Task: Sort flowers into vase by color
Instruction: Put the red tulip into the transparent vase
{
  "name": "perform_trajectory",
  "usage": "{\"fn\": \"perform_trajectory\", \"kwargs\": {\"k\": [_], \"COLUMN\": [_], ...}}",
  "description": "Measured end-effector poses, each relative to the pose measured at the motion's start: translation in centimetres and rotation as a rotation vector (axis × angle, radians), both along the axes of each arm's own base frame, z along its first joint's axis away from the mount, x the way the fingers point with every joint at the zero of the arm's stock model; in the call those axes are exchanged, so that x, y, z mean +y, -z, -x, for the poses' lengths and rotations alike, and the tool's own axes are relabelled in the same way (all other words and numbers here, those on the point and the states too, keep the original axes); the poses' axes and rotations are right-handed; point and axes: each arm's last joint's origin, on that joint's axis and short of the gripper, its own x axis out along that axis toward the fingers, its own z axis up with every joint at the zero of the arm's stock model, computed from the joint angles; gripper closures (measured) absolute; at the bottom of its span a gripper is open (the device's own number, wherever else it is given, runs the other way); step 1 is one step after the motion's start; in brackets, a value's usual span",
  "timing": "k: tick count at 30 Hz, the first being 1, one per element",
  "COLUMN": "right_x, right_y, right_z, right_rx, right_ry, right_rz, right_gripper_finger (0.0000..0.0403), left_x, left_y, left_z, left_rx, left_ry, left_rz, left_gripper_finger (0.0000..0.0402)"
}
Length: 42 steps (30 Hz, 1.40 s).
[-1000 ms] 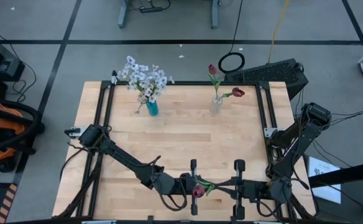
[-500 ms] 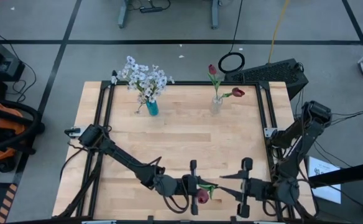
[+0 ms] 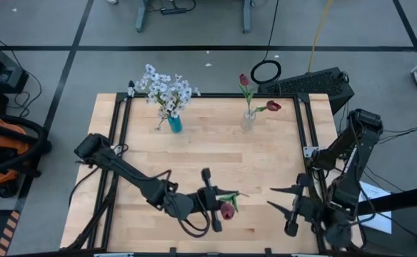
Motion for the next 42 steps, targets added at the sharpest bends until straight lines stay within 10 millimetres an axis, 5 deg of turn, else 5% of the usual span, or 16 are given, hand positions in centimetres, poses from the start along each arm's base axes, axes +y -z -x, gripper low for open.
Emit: {"fn": "perform_trajectory", "kwargs": {"k": [6, 14, 24, 37, 42], "right_x": [-3.3, -5.7, -7.9, -10.4, -11.6], "right_y": [3.0, 3.8, 4.0, 10.5, 11.8], "right_z": [-0.5, -2.3, -5.3, -7.1, -7.1], "right_rx": [0.195, 0.406, 0.543, 0.255, 0.167], "right_ry": [0.058, 0.107, 0.091, 0.067, 0.005], "right_rz": [-0.097, -0.082, -0.022, -0.16, -0.246], "right_gripper_finger": [0.027, 0.0393, 0.0402, 0.0403, 0.0403], "left_x": [1.3, 5.4, 14.3, 25.4, 27.9], "left_y": [-2.6, -3.5, -5.3, -4.3, -4.1], "left_z": [1.3, 0.0, -2.3, -3.0, -3.0], "left_rx": [-0.02, -0.022, -0.076, 0.028, 0.014], "left_ry": [-0.031, -0.13, -0.16, -0.262, -0.191], "left_rz": [-0.001, -0.087, -0.068, -0.097, -0.053], "left_gripper_finger": [0.0399, 0.0399, 0.0399, 0.0399, 0.0399]}}
